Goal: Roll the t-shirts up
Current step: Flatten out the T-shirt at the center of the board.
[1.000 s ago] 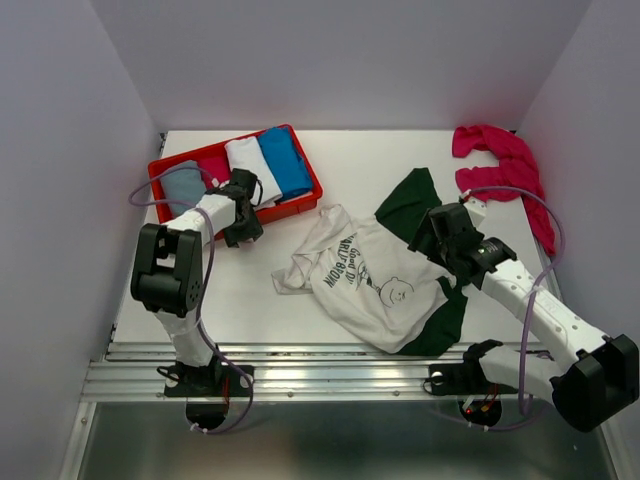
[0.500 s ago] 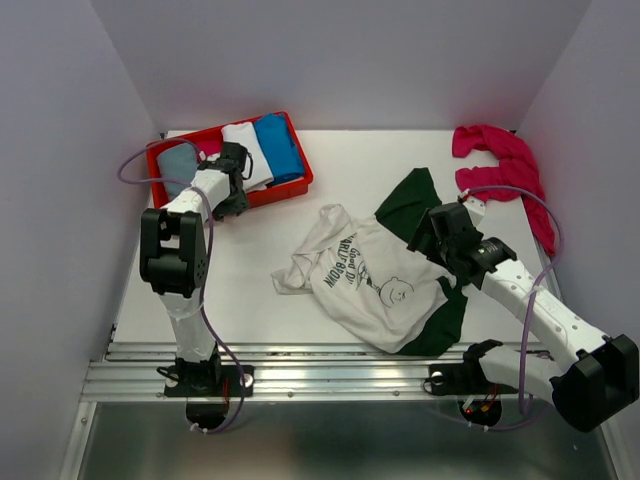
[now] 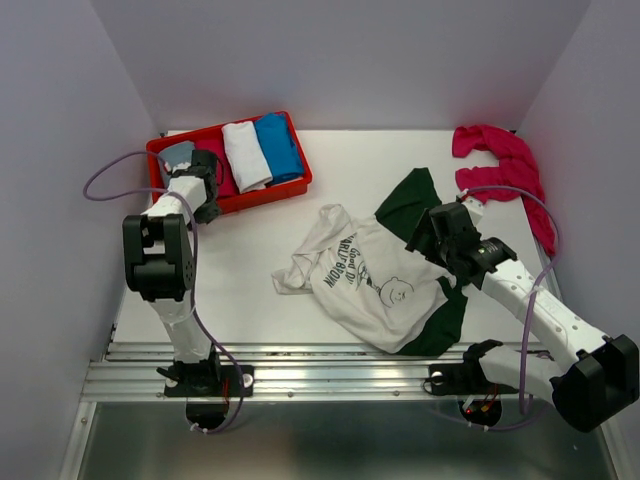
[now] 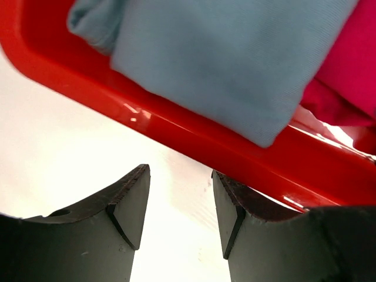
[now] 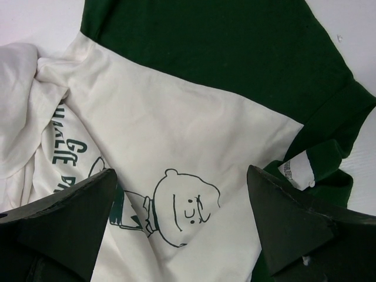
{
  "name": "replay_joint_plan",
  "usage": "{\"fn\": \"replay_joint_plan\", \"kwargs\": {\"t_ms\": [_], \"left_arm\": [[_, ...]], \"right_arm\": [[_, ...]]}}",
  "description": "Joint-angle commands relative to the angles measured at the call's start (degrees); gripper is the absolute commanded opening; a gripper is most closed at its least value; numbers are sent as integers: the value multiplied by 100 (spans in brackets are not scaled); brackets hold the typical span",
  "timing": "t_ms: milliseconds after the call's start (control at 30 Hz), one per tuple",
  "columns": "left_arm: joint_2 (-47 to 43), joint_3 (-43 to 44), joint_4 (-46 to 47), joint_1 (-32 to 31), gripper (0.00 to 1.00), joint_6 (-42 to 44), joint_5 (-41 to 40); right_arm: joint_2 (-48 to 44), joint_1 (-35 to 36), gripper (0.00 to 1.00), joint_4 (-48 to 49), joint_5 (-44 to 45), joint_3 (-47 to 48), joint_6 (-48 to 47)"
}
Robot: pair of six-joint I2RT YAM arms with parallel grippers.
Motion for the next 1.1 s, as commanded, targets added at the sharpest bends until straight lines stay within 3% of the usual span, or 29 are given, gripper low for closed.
{"fn": "replay_joint_plan", "kwargs": {"t_ms": [0,200,333,533,700,767,867,900,967,1067], "left_arm": [[110,802,86,194,57,-35,-427],[682,1910,-231,238,57,132,-559],[700,2184,-231,238,57,264,-463],[112,1799,-258,28,56,387,29],[-1232,991,-3,-964,57,519,487],[-1620,867,6,-1684,58,484,548],[-1858,656,41,-2353,62,300,802],[-1893,542,137,-2459,69,230,1116],[-1876,436,322,-2844,75,168,1356],[-1578,479,411,-3538,73,141,1445]], "right_arm": [[-80,-43,97,180,-60,12,28],[-195,-43,97,136,-78,-68,81],[-256,-43,97,75,-51,-85,81],[-291,-43,97,57,36,-155,72],[-81,-43,99,197,89,-147,-51],[104,-43,100,329,89,-121,-147],[454,-375,100,565,-121,20,-331],[551,-594,100,628,-322,107,-384],[719,-815,100,812,-525,221,-507],[1035,-1149,100,901,-877,468,-605]]}}
